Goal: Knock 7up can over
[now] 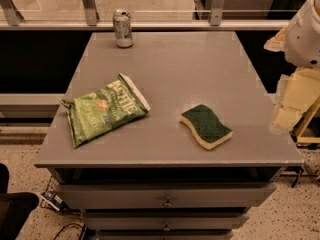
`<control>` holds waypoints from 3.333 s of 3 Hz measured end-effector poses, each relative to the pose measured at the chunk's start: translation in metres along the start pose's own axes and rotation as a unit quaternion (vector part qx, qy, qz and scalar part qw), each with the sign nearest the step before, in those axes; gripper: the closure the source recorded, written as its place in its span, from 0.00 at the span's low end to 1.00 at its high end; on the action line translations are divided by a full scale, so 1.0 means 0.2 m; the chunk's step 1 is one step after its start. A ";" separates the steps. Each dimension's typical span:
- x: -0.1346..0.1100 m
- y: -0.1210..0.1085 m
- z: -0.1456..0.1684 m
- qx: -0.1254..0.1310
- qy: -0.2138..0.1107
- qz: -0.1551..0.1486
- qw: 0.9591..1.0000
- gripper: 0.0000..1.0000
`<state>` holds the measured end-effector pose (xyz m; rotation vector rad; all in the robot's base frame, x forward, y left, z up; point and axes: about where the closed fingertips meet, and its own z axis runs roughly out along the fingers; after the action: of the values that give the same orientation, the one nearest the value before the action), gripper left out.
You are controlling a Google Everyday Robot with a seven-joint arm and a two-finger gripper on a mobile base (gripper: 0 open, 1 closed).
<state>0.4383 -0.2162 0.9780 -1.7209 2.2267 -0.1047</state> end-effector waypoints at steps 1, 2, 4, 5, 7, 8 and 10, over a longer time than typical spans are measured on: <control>0.00 0.00 0.00 0.000 0.000 0.000 1.000 0.00; -0.05 -0.14 0.00 0.033 -0.023 -0.004 0.999 0.00; -0.25 -0.65 -0.01 0.146 -0.157 0.036 0.976 0.00; -0.40 -0.79 0.10 0.156 -0.259 0.076 0.950 0.00; -0.86 -0.94 0.16 0.147 -0.481 0.151 0.851 0.00; -0.91 -1.01 0.09 0.174 -0.502 0.165 0.831 0.00; -0.96 -1.05 0.13 0.180 -0.507 0.172 0.825 0.00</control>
Offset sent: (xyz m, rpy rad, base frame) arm 0.0843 0.0047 0.0230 0.0765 -0.2009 0.0155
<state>0.6826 -0.0858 1.0473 -0.8042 1.4995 0.3720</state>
